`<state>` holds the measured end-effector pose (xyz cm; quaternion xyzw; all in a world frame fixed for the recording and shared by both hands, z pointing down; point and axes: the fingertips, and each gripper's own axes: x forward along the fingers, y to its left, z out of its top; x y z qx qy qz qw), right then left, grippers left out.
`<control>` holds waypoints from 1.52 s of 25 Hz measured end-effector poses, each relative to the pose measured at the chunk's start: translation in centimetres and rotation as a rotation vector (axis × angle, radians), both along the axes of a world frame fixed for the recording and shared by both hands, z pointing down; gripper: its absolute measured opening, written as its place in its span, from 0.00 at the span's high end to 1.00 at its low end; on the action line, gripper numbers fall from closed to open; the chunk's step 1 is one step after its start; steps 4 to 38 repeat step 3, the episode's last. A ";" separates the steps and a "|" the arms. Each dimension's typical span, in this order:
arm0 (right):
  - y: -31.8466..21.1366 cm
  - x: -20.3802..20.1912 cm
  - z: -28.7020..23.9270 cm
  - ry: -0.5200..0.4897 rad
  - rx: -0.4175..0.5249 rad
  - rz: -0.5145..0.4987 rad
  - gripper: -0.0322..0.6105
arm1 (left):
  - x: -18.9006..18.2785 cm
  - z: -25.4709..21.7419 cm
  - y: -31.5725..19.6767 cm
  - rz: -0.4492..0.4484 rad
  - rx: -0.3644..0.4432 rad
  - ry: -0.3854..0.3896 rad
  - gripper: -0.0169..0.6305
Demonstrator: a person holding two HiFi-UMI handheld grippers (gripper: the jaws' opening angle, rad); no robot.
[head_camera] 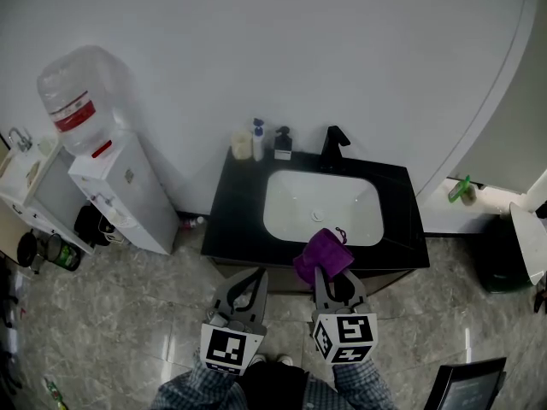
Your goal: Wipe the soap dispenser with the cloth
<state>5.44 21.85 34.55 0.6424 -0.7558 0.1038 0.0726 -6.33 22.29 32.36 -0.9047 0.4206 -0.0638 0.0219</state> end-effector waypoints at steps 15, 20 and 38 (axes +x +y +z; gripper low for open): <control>0.0 0.0 0.0 -0.001 -0.004 0.000 0.83 | 0.0 -0.2 -0.1 0.002 0.008 0.011 0.97; 0.0 0.0 0.0 -0.001 -0.004 0.000 0.83 | 0.0 -0.2 -0.1 0.002 0.008 0.011 0.97; 0.0 0.0 0.0 -0.001 -0.004 0.000 0.83 | 0.0 -0.2 -0.1 0.002 0.008 0.011 0.97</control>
